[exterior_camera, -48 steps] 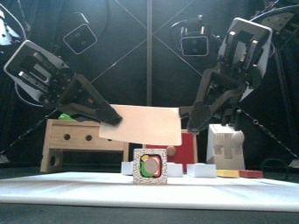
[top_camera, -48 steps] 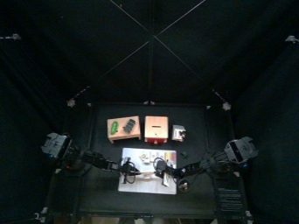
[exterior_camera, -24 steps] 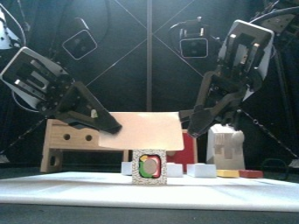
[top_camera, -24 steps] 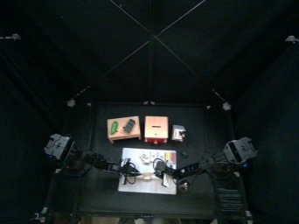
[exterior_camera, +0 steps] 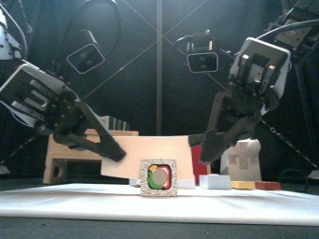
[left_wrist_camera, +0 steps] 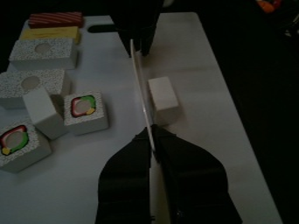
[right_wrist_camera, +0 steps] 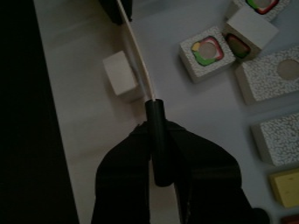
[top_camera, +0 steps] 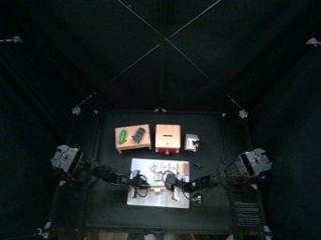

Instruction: Cut third and fourth piece of sushi

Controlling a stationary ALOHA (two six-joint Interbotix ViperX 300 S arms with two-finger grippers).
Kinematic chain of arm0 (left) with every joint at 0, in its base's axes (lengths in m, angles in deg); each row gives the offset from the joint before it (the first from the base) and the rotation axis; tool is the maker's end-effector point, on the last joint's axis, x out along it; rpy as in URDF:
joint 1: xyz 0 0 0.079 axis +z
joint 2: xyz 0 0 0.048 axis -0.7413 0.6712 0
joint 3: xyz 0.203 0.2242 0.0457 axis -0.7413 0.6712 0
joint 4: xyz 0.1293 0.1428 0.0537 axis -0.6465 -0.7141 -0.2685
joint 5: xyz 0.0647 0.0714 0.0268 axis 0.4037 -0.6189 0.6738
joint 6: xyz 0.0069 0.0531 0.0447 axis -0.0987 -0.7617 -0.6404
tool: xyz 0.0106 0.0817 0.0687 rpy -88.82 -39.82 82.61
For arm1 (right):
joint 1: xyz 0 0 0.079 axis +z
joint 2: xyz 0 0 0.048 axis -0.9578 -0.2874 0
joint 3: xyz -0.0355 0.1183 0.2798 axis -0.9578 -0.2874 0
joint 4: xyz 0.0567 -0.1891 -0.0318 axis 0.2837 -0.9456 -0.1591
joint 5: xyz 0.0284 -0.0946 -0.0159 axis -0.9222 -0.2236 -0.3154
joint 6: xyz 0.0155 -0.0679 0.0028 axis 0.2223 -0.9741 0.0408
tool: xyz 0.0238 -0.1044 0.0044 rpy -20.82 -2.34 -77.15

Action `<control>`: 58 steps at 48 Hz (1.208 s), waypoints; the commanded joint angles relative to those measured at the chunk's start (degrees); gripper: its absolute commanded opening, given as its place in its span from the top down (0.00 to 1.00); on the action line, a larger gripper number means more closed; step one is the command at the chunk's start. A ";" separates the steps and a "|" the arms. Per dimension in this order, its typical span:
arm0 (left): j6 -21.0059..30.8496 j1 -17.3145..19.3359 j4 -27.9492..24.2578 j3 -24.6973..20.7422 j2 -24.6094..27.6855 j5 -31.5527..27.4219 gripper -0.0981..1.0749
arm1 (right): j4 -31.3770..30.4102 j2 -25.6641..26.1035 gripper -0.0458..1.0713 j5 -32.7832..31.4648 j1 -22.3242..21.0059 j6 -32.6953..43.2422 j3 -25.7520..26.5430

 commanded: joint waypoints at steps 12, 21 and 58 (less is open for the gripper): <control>-0.26 -0.18 -0.18 -0.18 0.35 -0.18 0.54 | 0.53 0.35 0.68 -0.62 -0.88 0.44 -0.09; -0.35 -0.18 -0.18 -0.26 0.35 -0.26 0.54 | 1.14 0.35 0.68 -0.79 -0.88 0.35 -0.09; -0.44 1.14 -1.49 -0.53 -1.85 -0.26 0.54 | 0.62 1.76 0.68 -1.85 -1.05 0.35 0.09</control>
